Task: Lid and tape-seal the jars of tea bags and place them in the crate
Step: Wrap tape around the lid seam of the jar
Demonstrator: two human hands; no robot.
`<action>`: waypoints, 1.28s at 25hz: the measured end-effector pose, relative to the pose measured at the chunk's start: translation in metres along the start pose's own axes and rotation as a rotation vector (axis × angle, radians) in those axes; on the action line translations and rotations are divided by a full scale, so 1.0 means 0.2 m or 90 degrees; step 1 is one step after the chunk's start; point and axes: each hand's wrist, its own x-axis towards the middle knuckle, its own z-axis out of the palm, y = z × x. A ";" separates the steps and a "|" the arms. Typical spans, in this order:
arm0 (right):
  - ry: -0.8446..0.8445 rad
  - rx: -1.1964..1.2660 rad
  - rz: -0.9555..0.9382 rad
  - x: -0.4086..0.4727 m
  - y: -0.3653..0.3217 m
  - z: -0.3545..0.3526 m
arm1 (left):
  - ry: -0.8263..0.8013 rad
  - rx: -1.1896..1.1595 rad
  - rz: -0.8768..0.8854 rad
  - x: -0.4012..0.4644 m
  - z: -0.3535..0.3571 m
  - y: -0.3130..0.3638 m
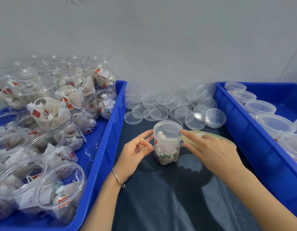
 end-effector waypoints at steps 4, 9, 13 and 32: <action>0.041 0.004 0.007 0.00 0.00 -0.01 | 0.032 0.023 0.000 0.01 0.02 -0.01; 0.006 -0.013 0.012 0.00 0.01 0.06 | 0.091 0.056 0.001 0.04 0.03 -0.06; 0.052 0.001 0.018 -0.01 -0.01 0.04 | 0.114 0.072 0.016 0.07 0.04 -0.08; -0.063 -0.027 0.048 0.00 -0.02 0.03 | 0.013 0.112 0.018 0.13 0.18 -0.07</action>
